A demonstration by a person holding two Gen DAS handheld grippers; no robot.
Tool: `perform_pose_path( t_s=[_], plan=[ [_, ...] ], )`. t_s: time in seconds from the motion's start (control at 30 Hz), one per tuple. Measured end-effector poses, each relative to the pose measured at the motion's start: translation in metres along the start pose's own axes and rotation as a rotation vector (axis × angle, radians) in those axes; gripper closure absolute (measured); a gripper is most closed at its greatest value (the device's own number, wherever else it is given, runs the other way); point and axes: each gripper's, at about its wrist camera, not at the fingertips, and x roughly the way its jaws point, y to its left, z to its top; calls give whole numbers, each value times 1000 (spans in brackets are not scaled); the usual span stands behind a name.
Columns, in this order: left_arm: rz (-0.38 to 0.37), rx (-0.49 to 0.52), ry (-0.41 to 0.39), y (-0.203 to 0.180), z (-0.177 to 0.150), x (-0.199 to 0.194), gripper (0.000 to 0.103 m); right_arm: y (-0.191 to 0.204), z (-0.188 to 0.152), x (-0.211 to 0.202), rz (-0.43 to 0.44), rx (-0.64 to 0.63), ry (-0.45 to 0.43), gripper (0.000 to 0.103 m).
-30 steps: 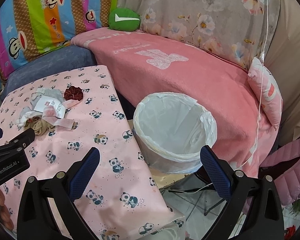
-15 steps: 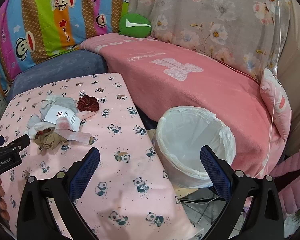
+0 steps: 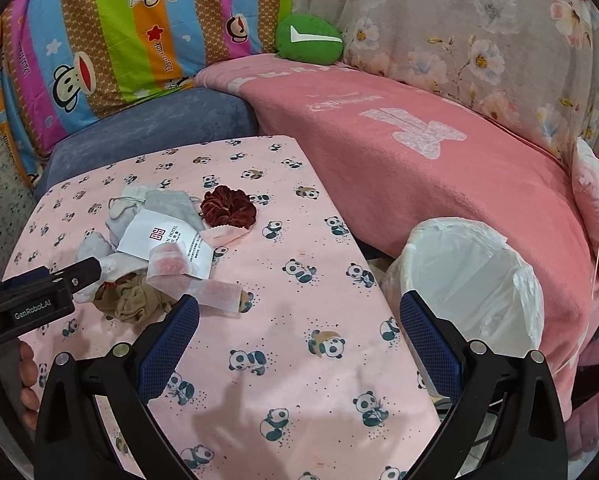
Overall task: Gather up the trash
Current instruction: 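Move both tools toward the pile of items on the table, then grasp the white tissue with the left tool while the right tool grasps the pink wrapper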
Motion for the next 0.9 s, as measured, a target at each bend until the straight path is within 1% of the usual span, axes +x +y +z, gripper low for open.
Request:
perform_pose_path(
  t_s=[0.03,0.1,0.13,0.2,0.27,0.33,0.37,0.43,0.47,0.53,0.6,0.73,0.87,0.9],
  plan=[
    [-11,-1,5,0,0,2,18,4,0,3,6,-5,4,5],
    [-30,-1,25,0,1,5,26,9,-1,9,18,-12,12,5],
    [-36,-5,28,1,1,5,33,12,-1,11,27,-15,15,6],
    [-51,-6,26,3,1,3,42,19,-1,16,54,-25,23,9],
    [-61,-7,21,6,0,-1,51,27,-2,22,80,-35,37,16],
    [-70,-6,18,10,2,-3,67,36,-3,29,107,-45,48,25],
    [-76,-2,19,12,2,-3,71,42,-4,33,124,-52,58,27],
    [-83,2,21,14,4,-2,88,51,-5,40,144,-66,76,41],
    [-88,3,19,16,5,-3,90,57,-5,43,158,-75,83,44],
    [-99,0,10,19,6,-5,94,66,-6,50,189,-86,96,56],
    [-104,4,2,21,8,-7,98,74,-7,57,219,-92,109,61],
    [-97,7,-14,25,12,-11,99,89,-6,67,246,-103,117,69],
    [-91,20,-24,25,13,-14,98,104,-4,73,257,-120,112,72],
    [-86,27,-28,25,12,-15,98,106,-4,75,253,-128,114,80]
  ],
)
